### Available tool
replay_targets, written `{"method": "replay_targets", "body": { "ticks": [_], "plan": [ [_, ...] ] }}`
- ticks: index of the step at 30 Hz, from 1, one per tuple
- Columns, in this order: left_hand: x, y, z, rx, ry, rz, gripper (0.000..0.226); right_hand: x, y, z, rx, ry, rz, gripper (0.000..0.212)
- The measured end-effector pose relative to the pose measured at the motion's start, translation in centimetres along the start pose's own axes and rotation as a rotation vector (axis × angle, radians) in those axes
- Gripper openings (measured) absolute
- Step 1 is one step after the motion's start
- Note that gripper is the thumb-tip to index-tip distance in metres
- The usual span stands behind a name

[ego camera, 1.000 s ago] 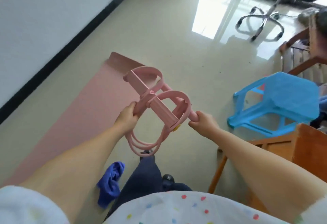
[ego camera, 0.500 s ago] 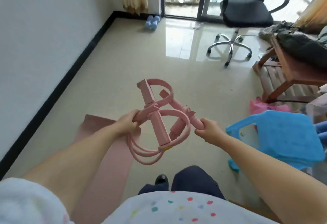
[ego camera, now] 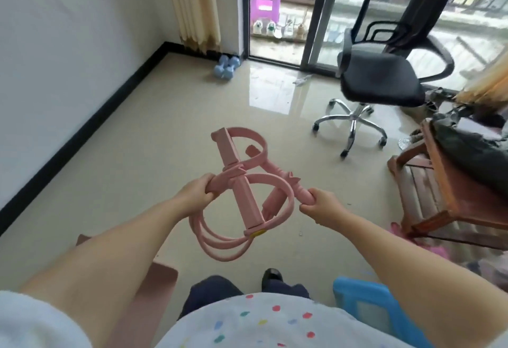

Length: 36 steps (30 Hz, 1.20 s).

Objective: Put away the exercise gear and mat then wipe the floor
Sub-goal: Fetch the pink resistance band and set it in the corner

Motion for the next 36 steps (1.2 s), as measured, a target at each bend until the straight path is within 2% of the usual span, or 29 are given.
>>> {"method": "replay_targets", "body": {
  "ticks": [10, 21, 27, 31, 36],
  "plan": [
    [-9.0, 12.7, -3.3, -0.202, -0.114, 0.060, 0.024, -4.0, 18.9, -10.3, -0.114, -0.094, -0.166, 0.009],
    [-28.1, 33.2, -4.9, -0.178, -0.023, 0.075, 0.028, -10.6, 39.5, -24.8, -0.114, -0.095, -0.124, 0.010],
    [-34.9, 44.9, -5.9, -0.200, -0.017, 0.043, 0.026, -14.1, 51.4, -30.2, -0.107, -0.118, -0.145, 0.009],
    [-39.8, 53.6, -6.7, -0.235, -0.051, 0.089, 0.027, -17.2, 61.5, -34.9, -0.143, -0.130, -0.152, 0.009],
    [-46.1, 62.8, -6.3, -0.275, -0.088, 0.122, 0.016, -22.5, 72.1, -40.7, -0.125, -0.187, -0.217, 0.017]
  ]
}}
Point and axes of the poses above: each hand's wrist, its own y-axis towards the middle knuckle, its own x-axis out of the palm, z = x × y, the point moved 3 cm from there along y, towards the middle knuckle, and after that the axes turned 5 degrees about -z, right-handed, at the moved point
